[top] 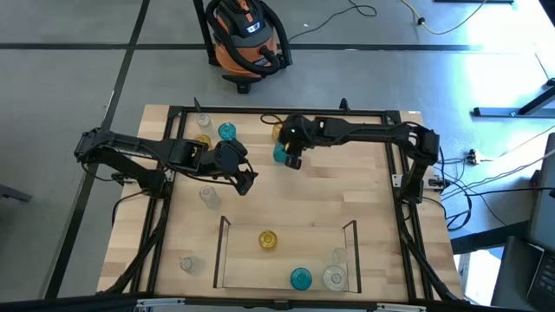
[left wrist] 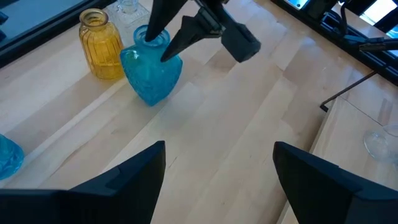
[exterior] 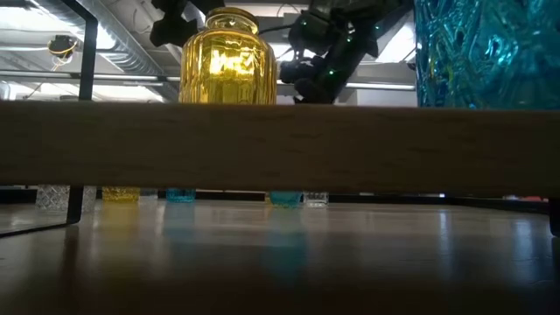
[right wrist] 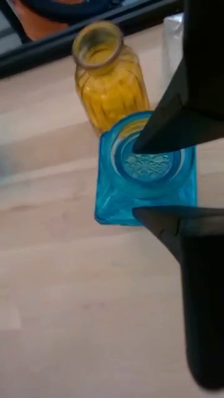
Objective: Sort vases onto shelf
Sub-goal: Put the blue vase on the shelf aligned with the other blue vase
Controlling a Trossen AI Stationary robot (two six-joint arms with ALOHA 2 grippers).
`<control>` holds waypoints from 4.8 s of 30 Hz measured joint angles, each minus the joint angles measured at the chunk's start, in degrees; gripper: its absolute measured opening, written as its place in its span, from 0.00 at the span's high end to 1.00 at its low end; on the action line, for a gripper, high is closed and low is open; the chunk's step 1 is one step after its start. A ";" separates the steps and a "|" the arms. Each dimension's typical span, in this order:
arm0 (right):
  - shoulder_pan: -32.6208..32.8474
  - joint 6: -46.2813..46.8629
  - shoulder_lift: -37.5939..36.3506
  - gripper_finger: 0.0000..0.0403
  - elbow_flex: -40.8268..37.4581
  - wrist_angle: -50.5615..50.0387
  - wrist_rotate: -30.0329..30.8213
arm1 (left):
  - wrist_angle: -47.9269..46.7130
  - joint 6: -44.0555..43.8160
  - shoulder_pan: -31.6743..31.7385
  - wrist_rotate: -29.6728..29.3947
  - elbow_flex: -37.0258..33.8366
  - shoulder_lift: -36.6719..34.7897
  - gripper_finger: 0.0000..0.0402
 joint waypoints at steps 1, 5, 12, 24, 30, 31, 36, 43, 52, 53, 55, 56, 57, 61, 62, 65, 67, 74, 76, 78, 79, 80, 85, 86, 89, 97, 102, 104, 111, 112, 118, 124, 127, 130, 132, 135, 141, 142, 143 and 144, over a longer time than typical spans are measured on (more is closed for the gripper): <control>0.07 -0.87 0.15 0.78 0.63 -0.49 -0.64 | 0.01 0.00 0.00 0.00 0.00 0.00 0.28; 0.48 -2.28 0.21 0.95 1.23 -0.10 -3.12 | 0.07 0.00 0.00 -0.02 0.00 0.00 0.28; 0.55 -2.28 0.63 0.98 1.64 -5.73 -5.17 | 0.07 0.00 0.00 -0.01 0.00 0.00 0.28; 4.43 -3.10 0.36 1.00 8.11 -13.13 -1.47 | 0.11 0.00 0.00 -0.02 0.00 0.00 0.28; 6.31 -5.02 0.19 1.00 14.59 -23.78 -1.42 | 0.11 0.00 0.00 -0.03 0.00 0.00 0.28; 6.68 -5.07 0.21 1.00 15.44 -25.80 -1.44 | 0.13 0.00 -0.02 -0.04 0.00 0.00 0.28; 8.45 -3.81 0.12 1.00 17.41 -30.03 -1.71 | 0.12 0.00 0.00 -0.04 0.00 0.00 0.28; 7.60 9.65 0.12 0.99 16.50 -28.71 -12.56 | 0.13 0.00 0.00 -0.02 0.00 0.00 0.28; 2.72 32.72 0.10 0.70 8.17 -24.09 -20.17 | 0.12 0.00 -0.01 -0.03 0.00 0.00 0.28; 2.43 35.64 0.10 0.66 6.97 -24.11 -20.27 | 0.11 0.00 -0.01 -0.03 0.00 0.00 0.28; 2.10 41.61 0.10 0.58 4.55 -24.04 -18.90 | 0.13 0.00 0.00 -0.04 0.00 0.00 0.28; 2.10 45.97 0.10 0.55 3.26 -23.92 -17.14 | 0.13 0.00 0.00 -0.04 0.00 0.00 0.28; 2.12 50.88 0.10 0.52 2.00 -23.83 -15.56 | 0.11 0.00 0.00 -0.04 0.00 0.00 0.28; 2.18 62.38 0.10 0.44 -2.46 -19.35 -15.40 | 0.12 0.00 0.00 -0.04 0.00 0.00 0.28; 2.29 63.22 0.10 0.43 -3.18 -17.28 -16.10 | 0.13 0.00 -0.01 -0.04 0.00 0.00 0.28; 2.73 67.07 0.10 0.41 -4.00 -11.17 -18.47 | 0.11 0.00 -0.02 -0.04 0.00 0.00 0.28; 3.43 70.49 0.10 0.41 -4.00 -8.43 -18.31 | 0.13 0.00 0.00 -0.04 0.00 0.00 0.28; 5.93 80.77 0.07 0.44 -4.00 -12.45 -13.25 | 0.12 0.00 -0.01 -0.04 0.00 0.00 0.28; 6.72 83.07 0.07 0.45 -4.02 -13.22 -11.39 | 0.11 0.00 0.00 -0.04 0.00 0.00 0.28; 7.35 84.94 0.06 0.46 -4.02 -13.14 -10.16 | 0.11 0.00 -0.02 -0.04 0.00 0.00 0.28; 7.39 86.00 0.06 0.46 -4.02 -13.14 -9.68 | 0.11 0.00 -0.02 -0.04 0.00 0.00 0.28; 7.68 86.66 0.06 0.46 -4.02 -13.16 -9.14 | 0.11 0.00 0.00 -0.04 0.00 0.00 0.28; 7.60 89.07 2.34 0.47 -4.02 -12.95 -10.00 | 0.09 0.02 -0.02 -0.04 0.00 0.00 0.28; 7.59 89.57 2.95 0.47 -4.03 -12.96 -10.56 | 0.11 0.00 0.00 -0.04 0.00 0.00 0.28; 7.54 90.71 5.11 0.47 -4.04 -12.11 -10.99 | 0.07 0.00 -0.02 -0.04 0.00 0.00 0.28; 7.15 90.41 8.10 0.57 -4.02 -7.23 -10.21 | 0.03 0.00 -0.02 0.07 0.00 0.00 0.28; 7.49 84.54 7.97 0.64 -3.89 -5.47 -9.98 | 0.03 0.00 -0.02 0.07 0.00 0.00 0.28; 8.12 83.11 7.33 0.64 -3.94 -5.12 -8.60 | 0.03 0.00 -0.01 0.07 0.00 0.00 0.28; 11.16 78.69 2.46 0.64 -4.04 -4.08 1.31 | 0.07 0.00 0.00 0.09 0.00 0.00 0.28; 11.63 78.19 1.75 0.64 -4.04 -4.20 2.08 | 0.07 0.01 -0.01 0.10 0.00 0.00 0.28; 16.44 72.62 -2.75 0.64 -4.04 -4.19 10.25 | 0.07 0.00 -0.02 0.09 0.00 0.00 0.28; 22.07 68.98 -6.32 0.64 -4.04 -4.20 18.05 | 0.08 0.00 -0.02 0.04 0.00 0.00 0.28; 25.00 67.40 -8.28 0.64 -4.04 -4.34 21.49 | 0.09 0.00 -0.02 0.04 0.00 0.00 0.28; 28.51 65.07 -10.91 0.64 -4.04 -4.09 25.62 | 0.09 0.00 0.00 0.04 0.00 0.00 0.28; 31.43 64.27 -12.54 0.64 -4.04 -4.17 28.62 | 0.09 0.00 -0.02 0.02 0.00 0.00 0.28; 35.72 64.12 -14.80 0.64 -4.76 -3.40 34.47 | 0.10 -0.01 -0.02 0.01 0.00 0.00 0.28; 42.40 66.78 -19.93 0.64 -16.62 12.19 38.56 | 0.15 -0.42 -0.02 -0.02 0.00 0.00 0.28; 43.11 65.44 -20.83 0.64 -19.25 16.86 37.71 | 0.15 -0.42 -0.01 -0.02 0.00 0.00 0.28; 43.65 63.55 -21.60 0.64 -21.81 21.96 36.37 | 0.17 -0.43 -0.02 -0.02 0.00 0.00 0.28; 43.95 60.86 -22.12 0.64 -24.14 27.40 34.50 | 0.17 -0.42 -0.02 -0.02 0.00 0.00 0.28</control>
